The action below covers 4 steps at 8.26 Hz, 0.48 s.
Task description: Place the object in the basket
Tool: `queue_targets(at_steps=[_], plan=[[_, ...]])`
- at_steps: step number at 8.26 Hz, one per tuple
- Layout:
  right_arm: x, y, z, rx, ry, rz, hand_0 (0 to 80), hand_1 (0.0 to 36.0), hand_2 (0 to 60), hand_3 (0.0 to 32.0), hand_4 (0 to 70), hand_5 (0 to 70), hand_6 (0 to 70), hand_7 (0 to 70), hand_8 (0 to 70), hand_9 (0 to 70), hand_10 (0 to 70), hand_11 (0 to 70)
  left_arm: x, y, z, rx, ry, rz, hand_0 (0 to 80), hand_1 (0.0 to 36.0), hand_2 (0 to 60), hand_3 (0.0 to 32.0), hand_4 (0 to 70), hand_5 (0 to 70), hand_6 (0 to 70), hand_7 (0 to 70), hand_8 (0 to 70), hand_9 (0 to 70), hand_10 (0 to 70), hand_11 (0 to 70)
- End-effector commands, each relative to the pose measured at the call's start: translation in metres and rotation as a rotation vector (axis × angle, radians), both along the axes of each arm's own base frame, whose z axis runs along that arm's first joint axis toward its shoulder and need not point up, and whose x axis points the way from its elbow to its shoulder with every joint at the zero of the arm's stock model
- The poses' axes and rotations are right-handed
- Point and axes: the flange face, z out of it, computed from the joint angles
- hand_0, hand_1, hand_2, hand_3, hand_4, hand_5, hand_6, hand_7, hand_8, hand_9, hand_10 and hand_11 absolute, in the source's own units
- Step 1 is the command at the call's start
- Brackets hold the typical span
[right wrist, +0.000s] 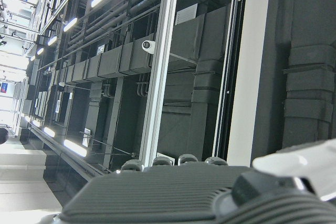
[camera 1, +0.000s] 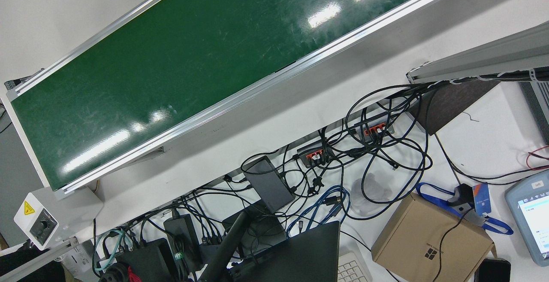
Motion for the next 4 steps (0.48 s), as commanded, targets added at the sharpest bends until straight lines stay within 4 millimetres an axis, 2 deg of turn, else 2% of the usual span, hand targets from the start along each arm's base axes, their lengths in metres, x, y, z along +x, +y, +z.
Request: queue_targets(at_steps=[1, 4], plan=[[0.0, 0.0, -0.0003, 0.001, 0.0, 0.0, 0.0, 0.0, 0.0, 0.0, 0.0, 0.0, 0.0, 0.0, 0.0, 0.0, 0.0, 0.0, -0.0031, 0.0016, -0.0036, 0.0, 0.004, -0.001, 33.9, 0.0, 0.0, 0.0, 10.6, 32.2, 7.2, 13.9, 12.9, 21.1, 16.9, 24.1], [0.0, 0.0, -0.0003, 0.001, 0.0, 0.0, 0.0, 0.0, 0.0, 0.0, 0.0, 0.0, 0.0, 0.0, 0.0, 0.0, 0.0, 0.0, -0.0129, 0.0018, -0.0077, -0.002, -0.002, -0.009, 34.9, 0.0, 0.0, 0.0, 11.2, 33.4, 7.2, 14.0, 12.7, 20.9, 16.2, 23.2]])
